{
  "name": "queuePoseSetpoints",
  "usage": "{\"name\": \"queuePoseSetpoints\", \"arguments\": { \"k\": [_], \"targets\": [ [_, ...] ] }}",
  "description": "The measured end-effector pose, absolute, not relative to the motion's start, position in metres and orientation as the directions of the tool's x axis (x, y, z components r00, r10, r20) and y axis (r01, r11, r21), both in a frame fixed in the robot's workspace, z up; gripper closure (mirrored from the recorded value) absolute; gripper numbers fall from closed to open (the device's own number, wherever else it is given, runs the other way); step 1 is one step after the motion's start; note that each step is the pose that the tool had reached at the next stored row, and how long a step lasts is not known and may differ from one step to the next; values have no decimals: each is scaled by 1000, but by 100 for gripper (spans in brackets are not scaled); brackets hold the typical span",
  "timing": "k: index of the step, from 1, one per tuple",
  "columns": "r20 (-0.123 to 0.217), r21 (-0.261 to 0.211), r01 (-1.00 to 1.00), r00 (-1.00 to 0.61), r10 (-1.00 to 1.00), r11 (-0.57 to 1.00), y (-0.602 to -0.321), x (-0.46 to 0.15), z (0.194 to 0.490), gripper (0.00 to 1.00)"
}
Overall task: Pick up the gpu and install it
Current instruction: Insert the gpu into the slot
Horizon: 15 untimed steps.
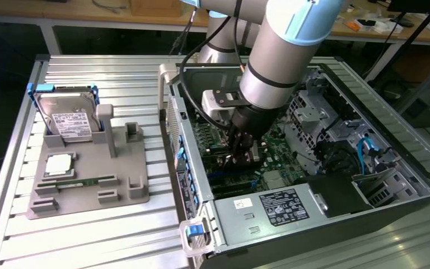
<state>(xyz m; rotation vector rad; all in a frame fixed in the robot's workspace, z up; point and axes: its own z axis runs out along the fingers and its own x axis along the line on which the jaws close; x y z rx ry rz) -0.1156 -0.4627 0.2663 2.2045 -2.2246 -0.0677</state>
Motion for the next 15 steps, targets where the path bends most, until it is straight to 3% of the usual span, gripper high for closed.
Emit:
{"name": "queuePoseSetpoints", "arguments": {
  "k": [15],
  "targets": [
    [-24, 37, -999, -9, -1000, 9, -463, -117, 266, 73]
  ]
}}
